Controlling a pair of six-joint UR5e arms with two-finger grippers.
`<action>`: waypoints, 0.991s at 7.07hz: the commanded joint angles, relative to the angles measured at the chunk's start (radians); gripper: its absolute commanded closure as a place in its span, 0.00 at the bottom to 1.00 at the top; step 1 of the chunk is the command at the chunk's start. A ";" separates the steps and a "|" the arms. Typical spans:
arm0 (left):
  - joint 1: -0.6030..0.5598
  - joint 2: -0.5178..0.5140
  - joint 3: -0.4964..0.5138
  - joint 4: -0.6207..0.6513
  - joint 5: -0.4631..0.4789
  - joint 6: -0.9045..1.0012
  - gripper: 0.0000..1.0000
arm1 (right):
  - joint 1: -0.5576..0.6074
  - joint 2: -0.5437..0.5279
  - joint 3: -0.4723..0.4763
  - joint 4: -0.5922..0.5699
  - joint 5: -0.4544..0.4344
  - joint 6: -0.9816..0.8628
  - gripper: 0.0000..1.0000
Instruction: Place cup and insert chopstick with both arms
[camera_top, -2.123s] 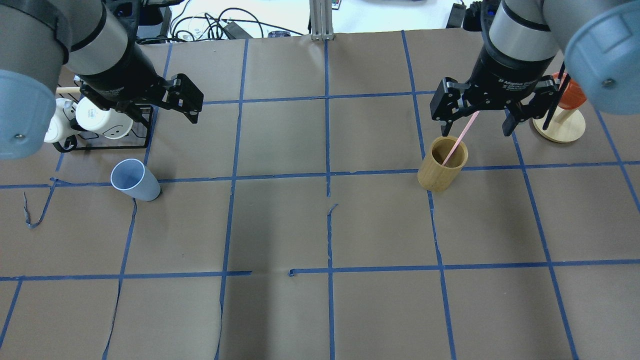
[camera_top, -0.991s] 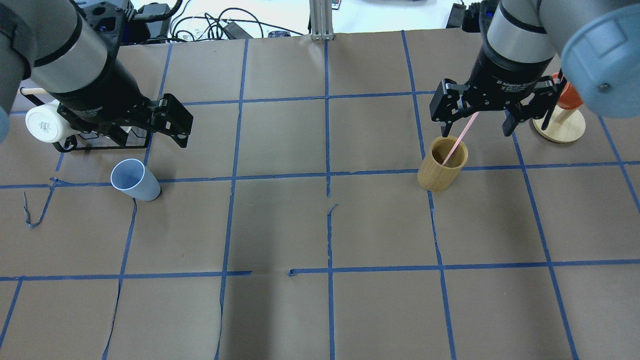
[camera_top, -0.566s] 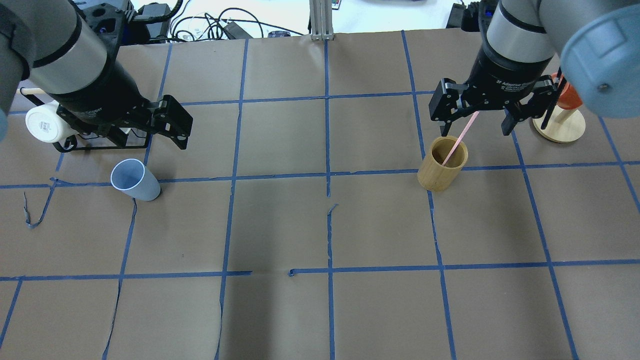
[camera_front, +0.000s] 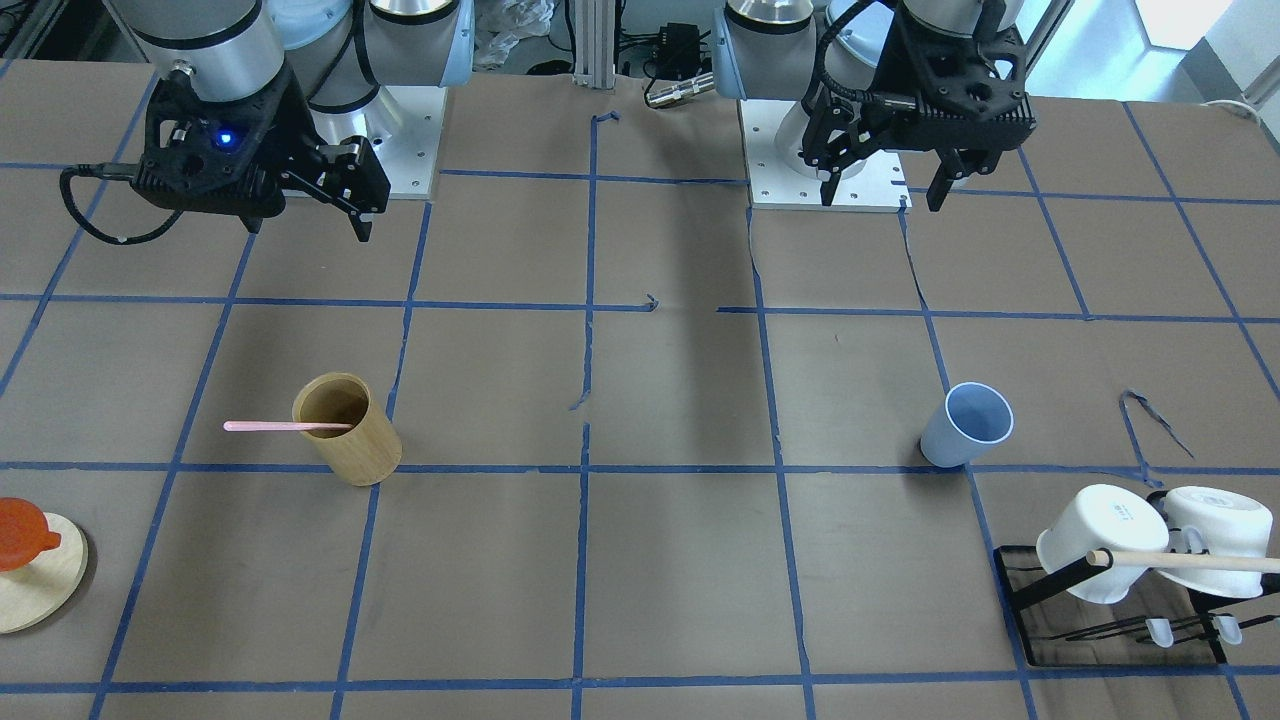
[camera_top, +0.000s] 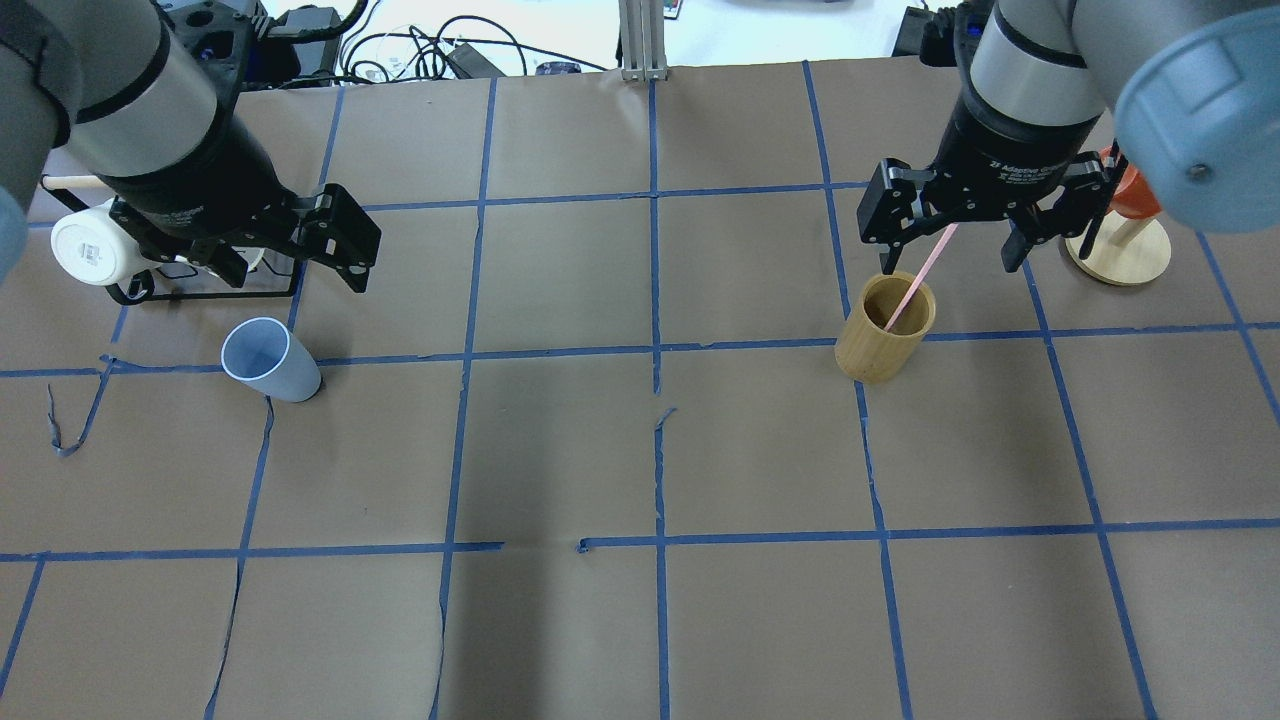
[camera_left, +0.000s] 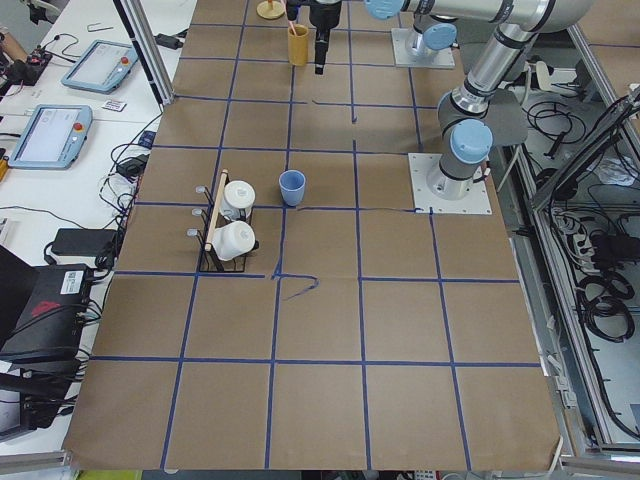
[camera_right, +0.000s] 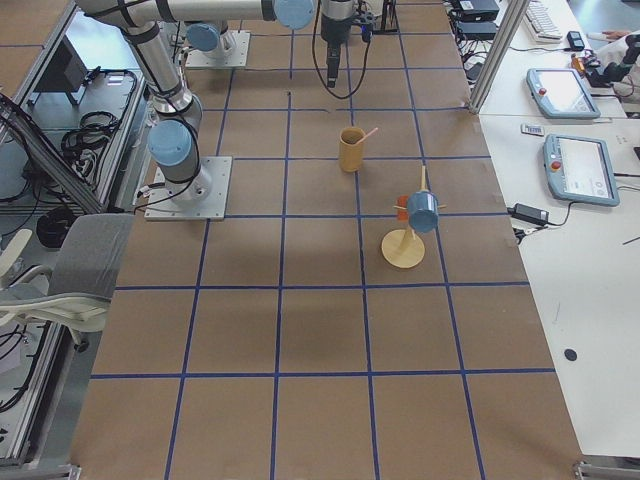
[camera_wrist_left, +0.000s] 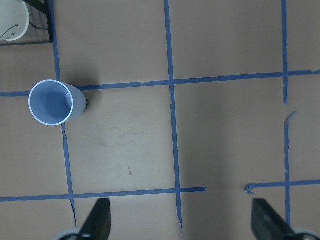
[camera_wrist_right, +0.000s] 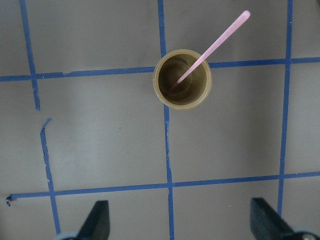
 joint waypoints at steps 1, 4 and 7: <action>-0.003 -0.013 0.023 0.003 0.007 -0.005 0.00 | 0.000 0.000 0.001 0.002 -0.002 -0.002 0.00; -0.006 -0.021 0.013 -0.035 0.007 -0.017 0.00 | 0.000 0.000 0.012 0.013 -0.002 0.009 0.00; 0.006 -0.034 0.003 -0.025 -0.003 -0.008 0.00 | -0.002 0.000 0.015 -0.008 0.003 0.005 0.00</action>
